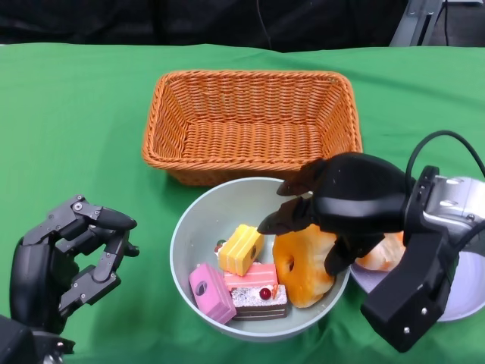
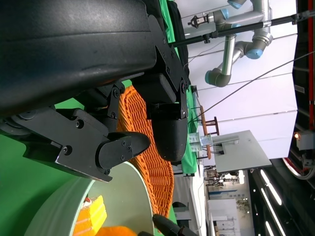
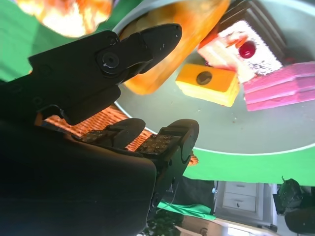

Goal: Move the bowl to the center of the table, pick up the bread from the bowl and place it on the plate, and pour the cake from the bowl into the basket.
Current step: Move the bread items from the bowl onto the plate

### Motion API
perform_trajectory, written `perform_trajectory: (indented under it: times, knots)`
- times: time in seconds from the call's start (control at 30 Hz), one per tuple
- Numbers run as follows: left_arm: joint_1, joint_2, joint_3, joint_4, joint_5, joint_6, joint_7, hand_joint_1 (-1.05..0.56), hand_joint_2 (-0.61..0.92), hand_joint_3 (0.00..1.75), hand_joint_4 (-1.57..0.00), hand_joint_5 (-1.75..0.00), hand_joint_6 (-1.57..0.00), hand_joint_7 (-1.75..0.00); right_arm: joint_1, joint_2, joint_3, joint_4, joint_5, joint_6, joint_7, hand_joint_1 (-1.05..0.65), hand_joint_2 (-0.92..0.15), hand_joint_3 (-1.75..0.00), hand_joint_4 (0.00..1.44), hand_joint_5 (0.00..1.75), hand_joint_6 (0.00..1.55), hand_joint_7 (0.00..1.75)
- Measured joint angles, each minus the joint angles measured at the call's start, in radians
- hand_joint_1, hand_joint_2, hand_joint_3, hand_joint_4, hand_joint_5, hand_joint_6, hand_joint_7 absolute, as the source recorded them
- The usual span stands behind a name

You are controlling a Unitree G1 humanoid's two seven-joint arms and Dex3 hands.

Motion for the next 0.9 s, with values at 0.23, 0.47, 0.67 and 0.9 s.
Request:
perform_trajectory:
  times: [0.23, 0.47, 0.67, 0.9]
  knots:
    - [0.0, -0.002, -0.008, 0.0, -0.004, 0.0, 0.0, -0.04, 0.8, 0.68, -0.74, -1.47, -0.83, -1.07, -0.046, -0.003, 0.017, 0.014, -0.031, 0.0, 0.007, -0.67, -0.8, 0.0, 0.52, 0.01, 0.58, 0.01]
    - [0.0, -0.002, -0.01, 0.0, -0.003, 0.0, -0.001, -0.05, 0.79, 0.68, -0.74, -1.46, -0.83, -1.06, -0.078, -0.014, 0.051, 0.045, -0.066, -0.021, 0.004, -0.7, -0.77, 0.0, 0.55, 0.01, 0.62, 0.01]
    - [0.0, -0.006, -0.011, 0.0, -0.003, -0.002, -0.001, -0.05, 0.8, 0.67, -0.74, -1.46, -0.84, -1.06, -0.088, -0.014, 0.063, 0.078, -0.068, -0.035, -0.004, -0.69, -0.77, 0.0, 0.55, 0.01, 0.62, 0.01]
    - [0.0, -0.011, -0.012, 0.0, -0.004, -0.002, -0.001, -0.03, 0.81, 0.67, -0.74, -1.46, -0.84, -1.07, -0.094, -0.014, 0.091, 0.104, -0.089, -0.054, -0.045, -0.74, -0.81, -0.01, 0.56, 0.0, 0.6, 0.0]
